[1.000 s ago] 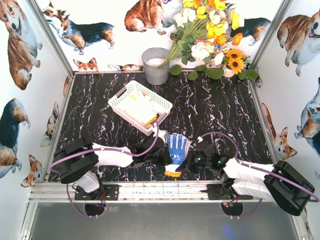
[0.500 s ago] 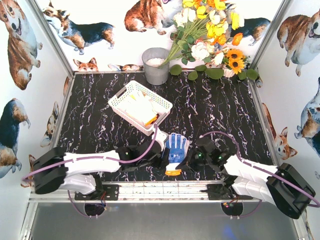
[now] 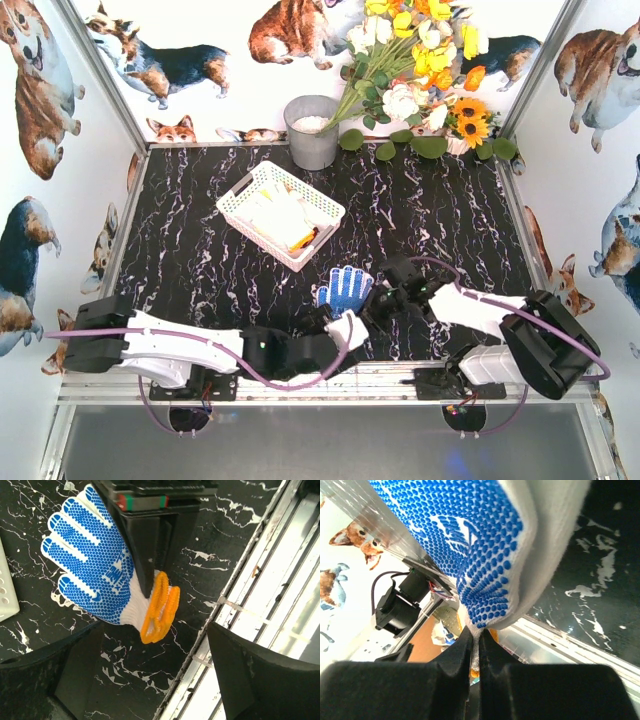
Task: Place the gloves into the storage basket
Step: Pick up the glove from the center of the board.
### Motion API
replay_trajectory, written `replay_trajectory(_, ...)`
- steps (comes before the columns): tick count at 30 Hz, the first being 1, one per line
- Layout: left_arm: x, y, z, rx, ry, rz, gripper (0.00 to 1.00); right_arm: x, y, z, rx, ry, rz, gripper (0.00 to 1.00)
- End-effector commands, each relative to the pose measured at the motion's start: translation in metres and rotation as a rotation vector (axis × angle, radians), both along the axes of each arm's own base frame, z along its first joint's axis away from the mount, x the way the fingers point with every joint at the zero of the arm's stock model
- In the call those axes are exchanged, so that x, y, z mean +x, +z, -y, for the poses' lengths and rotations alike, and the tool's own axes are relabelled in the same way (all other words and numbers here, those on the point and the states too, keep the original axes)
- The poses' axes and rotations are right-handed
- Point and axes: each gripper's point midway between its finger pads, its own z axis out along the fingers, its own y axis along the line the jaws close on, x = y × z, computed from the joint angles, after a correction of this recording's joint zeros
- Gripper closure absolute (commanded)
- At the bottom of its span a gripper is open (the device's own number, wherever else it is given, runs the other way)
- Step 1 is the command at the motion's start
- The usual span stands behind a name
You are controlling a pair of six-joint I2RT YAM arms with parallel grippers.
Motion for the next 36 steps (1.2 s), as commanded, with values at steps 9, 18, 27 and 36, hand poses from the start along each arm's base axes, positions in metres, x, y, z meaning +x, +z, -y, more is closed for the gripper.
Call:
replay_trajectory(9, 0.014, -0.017, 0.009, 0.092, -0.032, 0.189, 0.19, 0.010, 0.033, -0.015, 0.130, 0.008, -0.018, 1.00)
replay_trajectory(18, 0.018, -0.037, 0.012, 0.140, -0.061, 0.152, 0.33, 0.011, 0.039, -0.016, 0.160, -0.006, -0.022, 1.00)
replay_trajectory(27, 0.020, -0.038, 0.012, 0.152, -0.045, 0.116, 1.00, 0.014, 0.040, -0.014, 0.161, -0.032, -0.008, 1.00)
replay_trajectory(36, 0.023, -0.029, 0.013, 0.050, 0.061, 0.020, 1.00, 0.021, 0.029, 0.000, 0.086, -0.131, 0.042, 0.43)
